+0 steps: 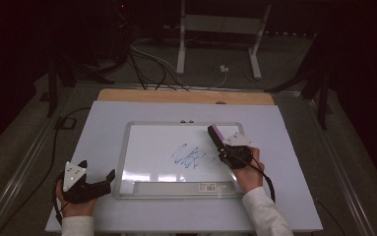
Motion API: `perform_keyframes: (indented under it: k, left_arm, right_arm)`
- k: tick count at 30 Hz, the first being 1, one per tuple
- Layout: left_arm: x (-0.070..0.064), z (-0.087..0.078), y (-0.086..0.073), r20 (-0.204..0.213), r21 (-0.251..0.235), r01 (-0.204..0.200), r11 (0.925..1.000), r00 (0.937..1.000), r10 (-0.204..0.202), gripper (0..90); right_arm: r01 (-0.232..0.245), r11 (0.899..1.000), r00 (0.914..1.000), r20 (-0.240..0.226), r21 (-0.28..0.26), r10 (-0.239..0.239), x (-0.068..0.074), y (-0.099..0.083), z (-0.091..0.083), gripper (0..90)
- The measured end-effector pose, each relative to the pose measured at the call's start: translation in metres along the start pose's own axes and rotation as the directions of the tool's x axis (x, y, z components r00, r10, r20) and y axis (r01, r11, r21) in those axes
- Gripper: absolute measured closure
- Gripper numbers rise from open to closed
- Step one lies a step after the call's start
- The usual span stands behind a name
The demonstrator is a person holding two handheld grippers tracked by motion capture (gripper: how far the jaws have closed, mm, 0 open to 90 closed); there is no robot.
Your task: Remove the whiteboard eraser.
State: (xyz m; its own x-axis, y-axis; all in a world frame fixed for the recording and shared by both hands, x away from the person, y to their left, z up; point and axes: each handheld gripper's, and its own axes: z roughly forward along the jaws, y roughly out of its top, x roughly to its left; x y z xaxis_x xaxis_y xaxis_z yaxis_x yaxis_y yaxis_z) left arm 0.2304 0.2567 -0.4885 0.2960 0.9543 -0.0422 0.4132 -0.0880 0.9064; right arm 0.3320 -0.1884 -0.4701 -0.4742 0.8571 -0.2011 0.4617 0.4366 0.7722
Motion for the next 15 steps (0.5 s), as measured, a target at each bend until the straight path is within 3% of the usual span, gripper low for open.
perform_keyframes:
  k: [15]
  left_arm:
    - [-0.0024,0.0018,0.0007,0.019,0.012,-0.008,0.9999,0.9998,0.008,0.6]
  right_arm:
    - [0.038,0.999,0.9992,-0.014,-0.012,-0.038,0.0104,0.0012,-0.0016,63.4]
